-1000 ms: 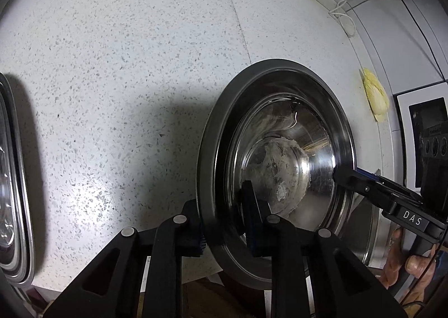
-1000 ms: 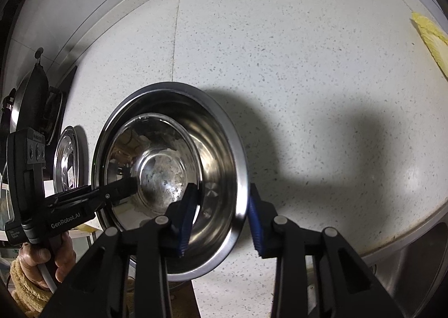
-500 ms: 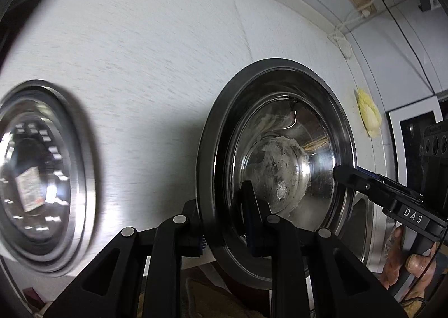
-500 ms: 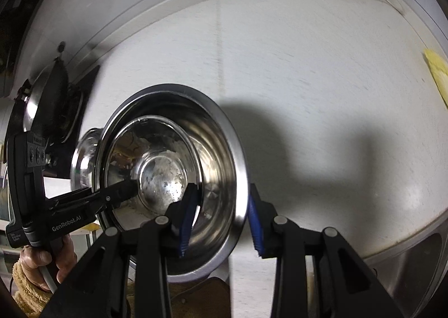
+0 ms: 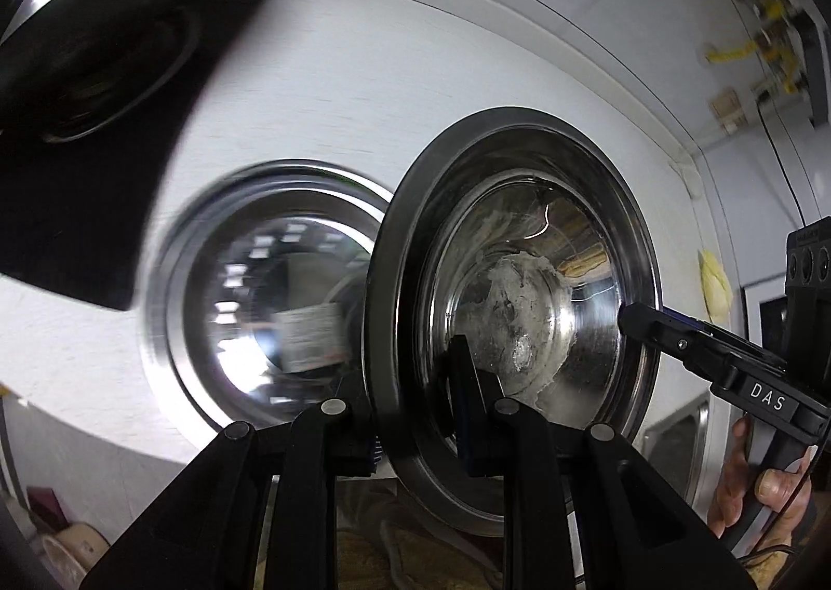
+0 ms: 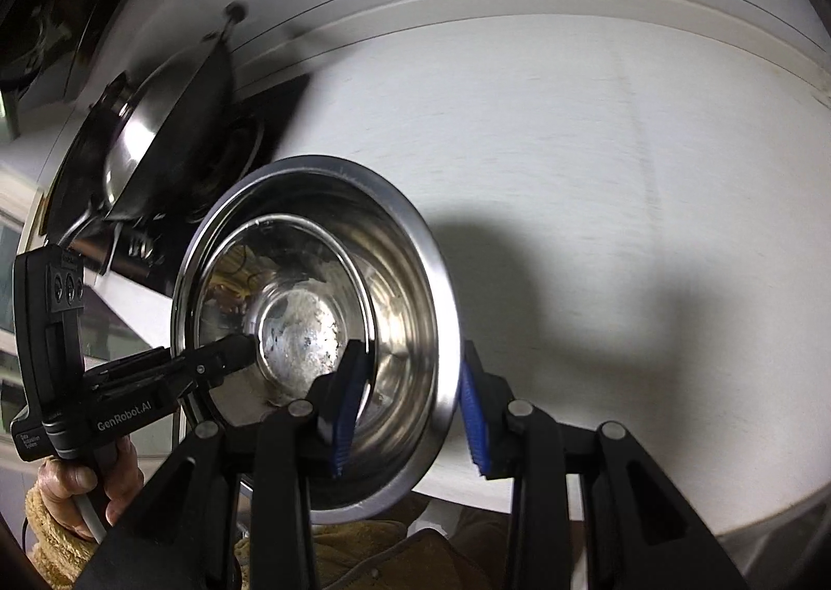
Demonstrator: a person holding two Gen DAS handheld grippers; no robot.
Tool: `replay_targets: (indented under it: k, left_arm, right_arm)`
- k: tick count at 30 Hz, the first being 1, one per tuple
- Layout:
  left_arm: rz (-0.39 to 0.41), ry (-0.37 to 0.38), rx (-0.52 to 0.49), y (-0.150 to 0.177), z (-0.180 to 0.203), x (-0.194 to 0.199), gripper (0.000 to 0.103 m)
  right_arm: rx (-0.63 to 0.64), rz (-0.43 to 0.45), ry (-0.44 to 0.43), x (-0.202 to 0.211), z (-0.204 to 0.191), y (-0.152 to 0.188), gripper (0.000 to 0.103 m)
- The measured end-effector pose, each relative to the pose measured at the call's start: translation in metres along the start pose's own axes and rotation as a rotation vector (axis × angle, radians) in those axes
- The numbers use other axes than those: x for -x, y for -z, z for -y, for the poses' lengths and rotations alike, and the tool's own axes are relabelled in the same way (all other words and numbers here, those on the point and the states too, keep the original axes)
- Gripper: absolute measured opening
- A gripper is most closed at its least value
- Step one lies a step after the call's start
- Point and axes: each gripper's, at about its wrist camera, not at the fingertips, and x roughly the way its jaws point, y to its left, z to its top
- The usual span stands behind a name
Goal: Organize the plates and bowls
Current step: 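Carry the nested bowls with both tools and lower them onto the stacked plates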
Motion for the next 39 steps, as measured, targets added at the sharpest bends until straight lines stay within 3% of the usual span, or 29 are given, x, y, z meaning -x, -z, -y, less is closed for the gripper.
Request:
replay_targets:
  k: [10,23,39]
  left_arm:
    - [-0.014,-0.023,0.074,0.007,-0.087,0.012,0.017]
    - [-0.075,-0.008,0.062,-0.002,-0.091,-0.01,0.017]
    - [-0.084,-0.026,0.036,-0.013,-0.096,-0.027,0.017]
  right_arm:
    - [0.034,-0.067,-0.024,-0.052,-0.053,-0.003,0.033]
    - [-0.028,-0.093,0.001,-0.076,-0.051,0.005,0.033]
    - [-0.064,-0.103,0.011,-0.101,-0.053,0.008,0.033]
